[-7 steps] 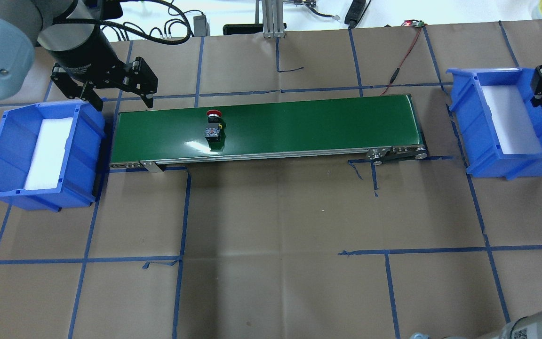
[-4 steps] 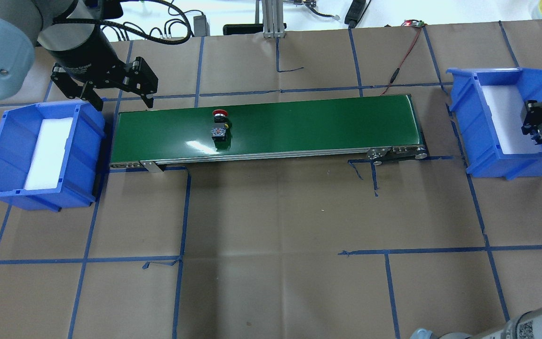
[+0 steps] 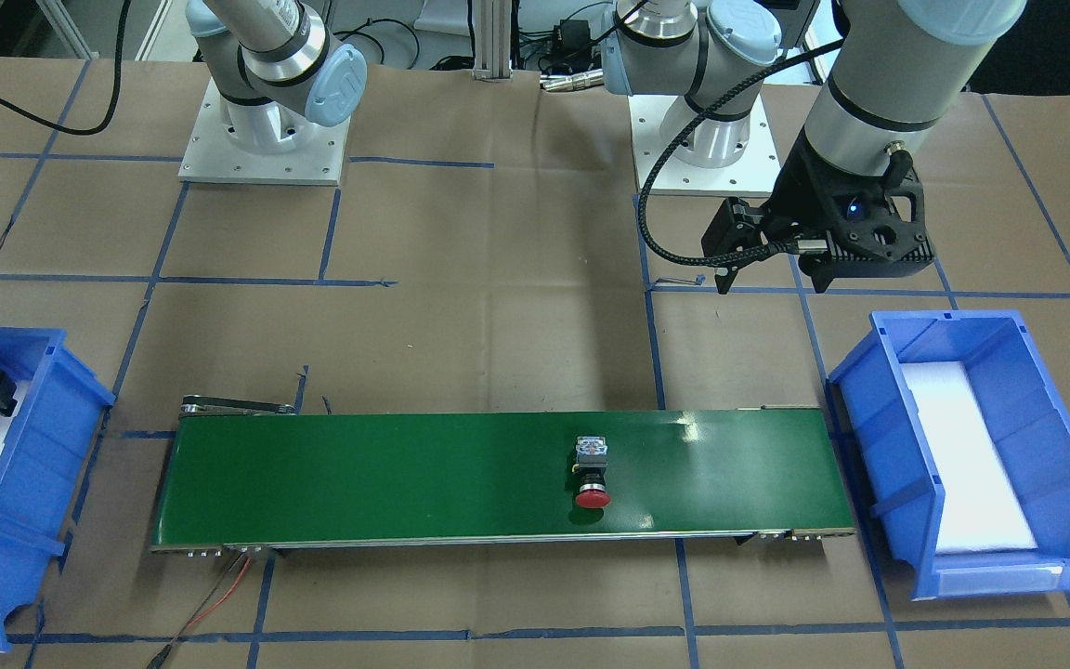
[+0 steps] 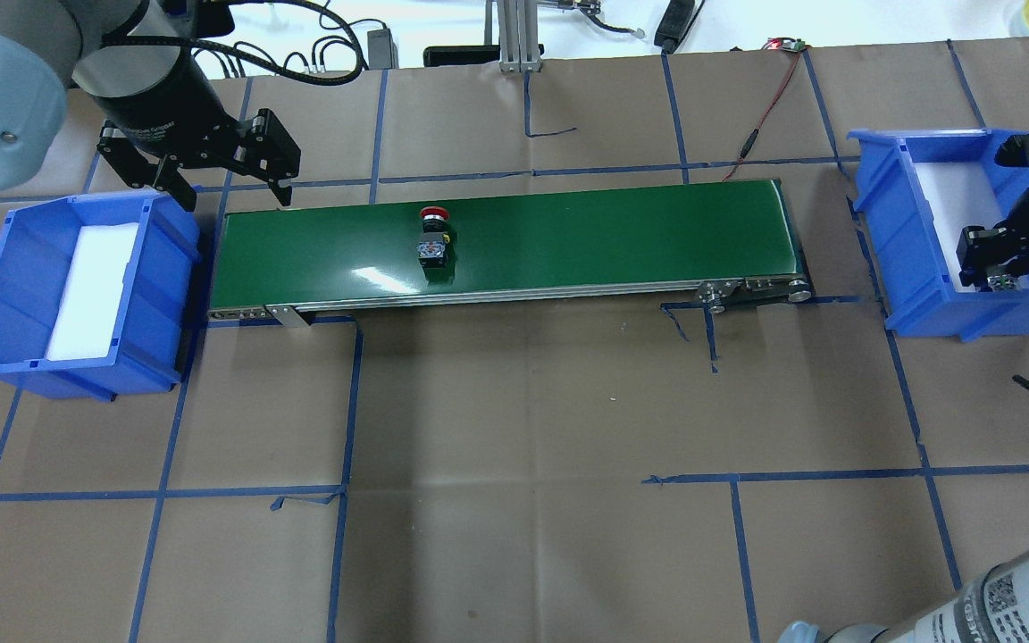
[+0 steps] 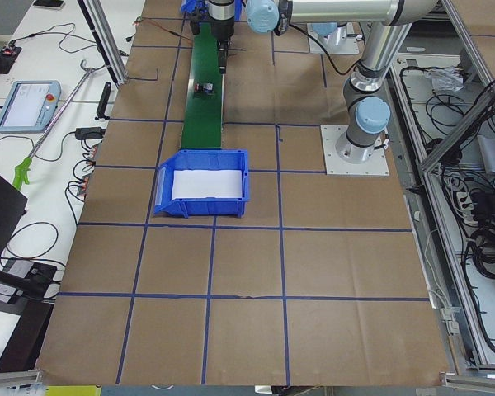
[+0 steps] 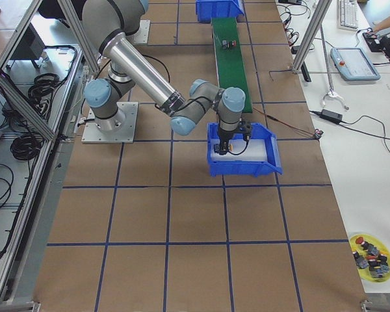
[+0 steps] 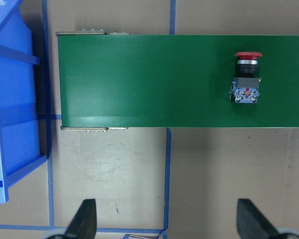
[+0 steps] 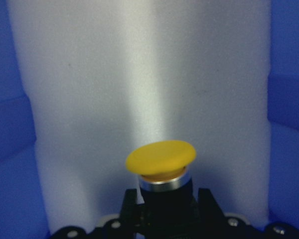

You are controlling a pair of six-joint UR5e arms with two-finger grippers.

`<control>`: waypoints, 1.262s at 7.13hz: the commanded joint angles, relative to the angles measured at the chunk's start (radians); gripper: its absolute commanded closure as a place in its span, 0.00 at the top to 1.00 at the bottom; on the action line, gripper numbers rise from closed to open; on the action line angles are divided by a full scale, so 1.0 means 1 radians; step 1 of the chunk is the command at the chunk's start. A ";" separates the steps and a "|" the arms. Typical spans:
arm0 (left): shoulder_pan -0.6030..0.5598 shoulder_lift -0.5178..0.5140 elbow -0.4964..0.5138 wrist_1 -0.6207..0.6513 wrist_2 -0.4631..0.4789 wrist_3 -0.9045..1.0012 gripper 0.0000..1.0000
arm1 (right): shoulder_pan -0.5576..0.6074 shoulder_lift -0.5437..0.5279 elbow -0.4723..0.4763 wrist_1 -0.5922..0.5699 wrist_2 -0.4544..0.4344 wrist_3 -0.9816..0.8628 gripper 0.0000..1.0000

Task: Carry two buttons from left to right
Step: 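Carry the yellow button into the right blue bin and release it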

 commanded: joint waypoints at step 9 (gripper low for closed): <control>-0.001 0.001 0.000 0.002 0.000 0.000 1.00 | 0.008 0.013 -0.010 -0.005 0.004 0.003 0.87</control>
